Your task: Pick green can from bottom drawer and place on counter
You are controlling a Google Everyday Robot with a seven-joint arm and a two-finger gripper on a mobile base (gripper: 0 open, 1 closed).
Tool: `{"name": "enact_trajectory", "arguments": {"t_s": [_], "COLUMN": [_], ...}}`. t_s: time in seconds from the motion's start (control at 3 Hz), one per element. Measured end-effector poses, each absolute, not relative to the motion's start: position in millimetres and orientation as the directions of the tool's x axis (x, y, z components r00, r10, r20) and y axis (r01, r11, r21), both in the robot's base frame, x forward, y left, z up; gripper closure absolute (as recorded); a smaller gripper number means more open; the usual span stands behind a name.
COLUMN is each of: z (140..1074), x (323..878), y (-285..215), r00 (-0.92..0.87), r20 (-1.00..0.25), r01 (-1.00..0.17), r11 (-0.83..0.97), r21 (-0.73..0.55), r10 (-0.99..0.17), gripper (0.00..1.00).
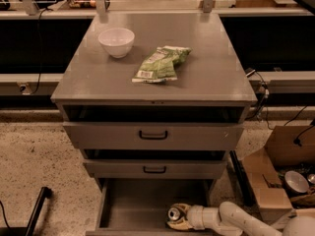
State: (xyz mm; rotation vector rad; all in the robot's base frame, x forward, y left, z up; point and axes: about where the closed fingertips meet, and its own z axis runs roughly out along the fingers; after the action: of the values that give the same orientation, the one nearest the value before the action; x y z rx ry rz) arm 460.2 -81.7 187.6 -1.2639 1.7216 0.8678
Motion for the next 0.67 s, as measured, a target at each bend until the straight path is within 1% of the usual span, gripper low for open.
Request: {"name": "enact_trajectory", "arguments": {"t_s": [0.33, 0.67], "z": [223.3, 290.8], "x": [464.9, 465.3], "y": [-82.5, -98.1], "r00": [-0.210, -0.220], "r20": [-0.920, -0.937], "r01": [-0.946, -0.932], "r11": [0.306, 0.341], "r21": [0.106, 0.121], "r10": [-0.331, -0.271], "gripper": [1.00, 1.00]}}
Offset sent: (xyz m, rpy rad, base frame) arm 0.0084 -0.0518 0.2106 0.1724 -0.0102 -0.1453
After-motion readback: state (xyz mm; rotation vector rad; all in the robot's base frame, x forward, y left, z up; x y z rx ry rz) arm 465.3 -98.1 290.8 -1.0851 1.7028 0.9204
